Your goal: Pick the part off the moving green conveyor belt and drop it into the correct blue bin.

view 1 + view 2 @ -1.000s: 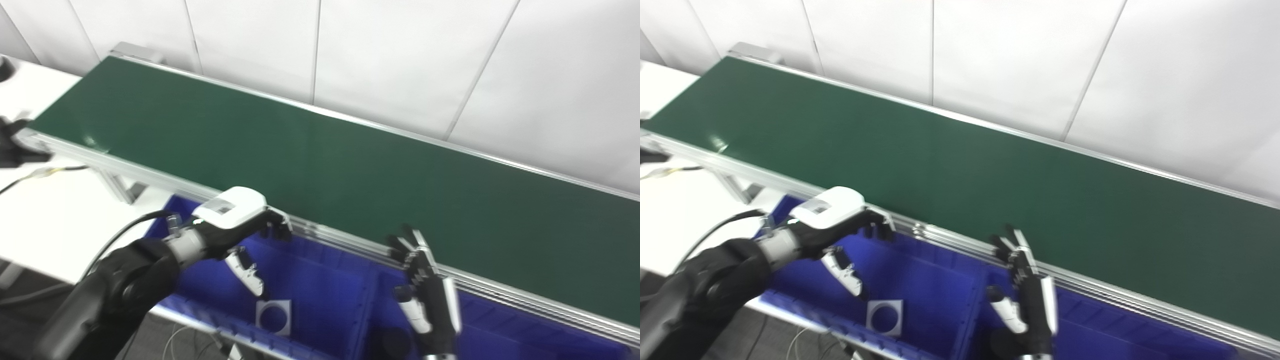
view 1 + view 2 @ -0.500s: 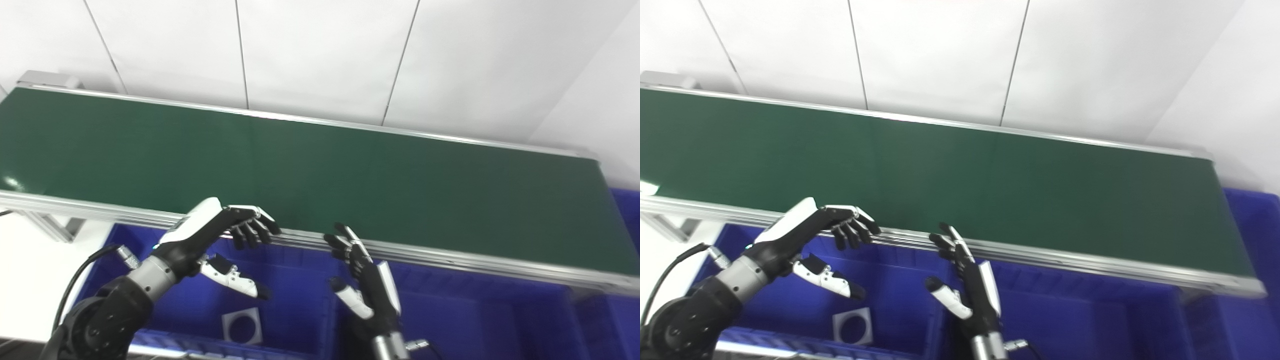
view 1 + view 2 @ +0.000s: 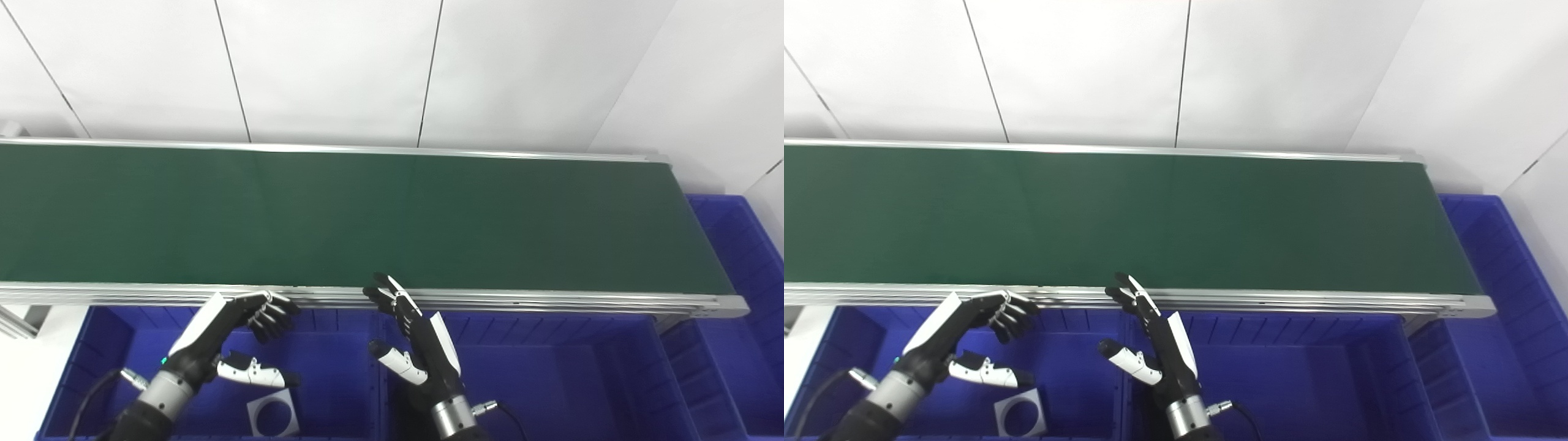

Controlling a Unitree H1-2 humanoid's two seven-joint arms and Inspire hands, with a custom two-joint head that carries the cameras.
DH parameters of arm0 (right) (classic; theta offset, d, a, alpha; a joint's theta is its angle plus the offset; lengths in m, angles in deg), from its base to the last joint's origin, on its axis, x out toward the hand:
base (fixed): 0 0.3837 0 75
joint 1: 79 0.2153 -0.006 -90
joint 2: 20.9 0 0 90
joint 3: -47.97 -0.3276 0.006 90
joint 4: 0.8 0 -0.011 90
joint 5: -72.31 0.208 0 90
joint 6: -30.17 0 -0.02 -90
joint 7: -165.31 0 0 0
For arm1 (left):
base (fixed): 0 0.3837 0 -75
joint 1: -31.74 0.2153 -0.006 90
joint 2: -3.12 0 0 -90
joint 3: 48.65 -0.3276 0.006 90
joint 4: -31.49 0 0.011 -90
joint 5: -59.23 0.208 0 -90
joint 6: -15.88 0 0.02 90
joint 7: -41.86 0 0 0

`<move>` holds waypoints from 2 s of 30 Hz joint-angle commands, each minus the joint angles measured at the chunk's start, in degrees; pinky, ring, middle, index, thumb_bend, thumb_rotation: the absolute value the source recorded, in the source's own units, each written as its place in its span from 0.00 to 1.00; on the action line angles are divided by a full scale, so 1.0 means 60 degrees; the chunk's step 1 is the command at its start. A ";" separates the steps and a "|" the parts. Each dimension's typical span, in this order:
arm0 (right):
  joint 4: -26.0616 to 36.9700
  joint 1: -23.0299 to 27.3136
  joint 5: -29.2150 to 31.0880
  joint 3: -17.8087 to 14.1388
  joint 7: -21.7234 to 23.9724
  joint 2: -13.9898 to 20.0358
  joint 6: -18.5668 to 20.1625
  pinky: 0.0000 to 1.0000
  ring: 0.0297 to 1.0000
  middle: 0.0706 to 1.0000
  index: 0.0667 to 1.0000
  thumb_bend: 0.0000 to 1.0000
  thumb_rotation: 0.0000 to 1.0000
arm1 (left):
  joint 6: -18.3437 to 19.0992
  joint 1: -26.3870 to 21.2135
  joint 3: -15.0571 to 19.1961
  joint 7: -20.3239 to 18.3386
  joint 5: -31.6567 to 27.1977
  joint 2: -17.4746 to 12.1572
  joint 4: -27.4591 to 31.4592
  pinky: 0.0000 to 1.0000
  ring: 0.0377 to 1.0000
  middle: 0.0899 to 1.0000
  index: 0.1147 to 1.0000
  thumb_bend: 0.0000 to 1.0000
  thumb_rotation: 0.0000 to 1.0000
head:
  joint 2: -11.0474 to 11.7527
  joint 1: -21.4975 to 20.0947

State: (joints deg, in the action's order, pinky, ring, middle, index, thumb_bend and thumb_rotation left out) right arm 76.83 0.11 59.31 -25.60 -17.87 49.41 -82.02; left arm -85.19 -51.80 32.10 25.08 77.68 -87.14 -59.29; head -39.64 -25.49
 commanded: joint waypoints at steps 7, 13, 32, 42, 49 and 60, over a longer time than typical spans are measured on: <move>0.0277 -0.0106 -0.0034 0.0433 -0.0072 -0.0769 -0.0278 0.84 0.85 0.81 0.91 0.89 0.80 | -0.0349 -0.0101 -0.0158 0.0344 0.0090 -0.0066 0.0183 0.44 0.50 0.54 0.60 0.81 0.30 | -0.0110 0.0246; 0.0228 -0.0068 0.0012 0.0468 -0.0067 -0.0852 -0.0301 0.85 0.87 0.82 0.91 0.87 0.79 | -0.0228 -0.0062 -0.0197 0.0300 0.0028 -0.0095 0.0403 0.45 0.50 0.55 0.60 0.80 0.28 | -0.0117 -0.0055; 0.0166 0.0025 -0.0115 0.0500 -0.0358 -0.0921 -0.0370 0.86 0.86 0.82 0.91 0.91 0.81 | -0.0091 0.0064 -0.0088 0.0139 -0.1383 -0.0079 0.0621 0.47 0.53 0.56 0.62 0.84 0.36 | -0.0209 0.0031; 0.1026 -0.0433 0.0473 0.0038 -0.0331 -0.0230 -0.0739 0.81 0.85 0.83 0.89 0.89 0.85 | 0.0222 0.0855 -0.0435 0.0742 -0.1649 0.1640 0.1931 0.60 0.66 0.68 0.65 0.77 0.37 | -0.0294 0.1820; 0.1448 -0.0803 0.0766 -0.0294 -0.0468 0.0053 -0.0769 0.78 0.82 0.82 0.86 0.87 0.89 | -0.0409 0.0914 -0.0594 0.1012 -0.1739 0.2203 0.1174 0.77 0.81 0.82 0.78 0.81 0.49 | -0.0417 0.2637; 0.1462 -0.1112 0.0901 -0.0495 -0.0479 0.0303 -0.0781 0.77 0.80 0.81 0.84 0.78 0.96 | -0.0958 0.0772 -0.0951 0.1143 -0.1718 0.2603 0.0335 0.86 0.90 0.92 0.83 0.80 0.53 | -0.0477 0.3044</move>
State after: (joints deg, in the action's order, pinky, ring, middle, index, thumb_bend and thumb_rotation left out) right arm 83.93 -6.41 64.78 -28.37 -20.27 51.13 -83.21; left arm -87.32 -45.94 26.67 31.09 68.18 -72.08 -57.69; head -42.45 -7.30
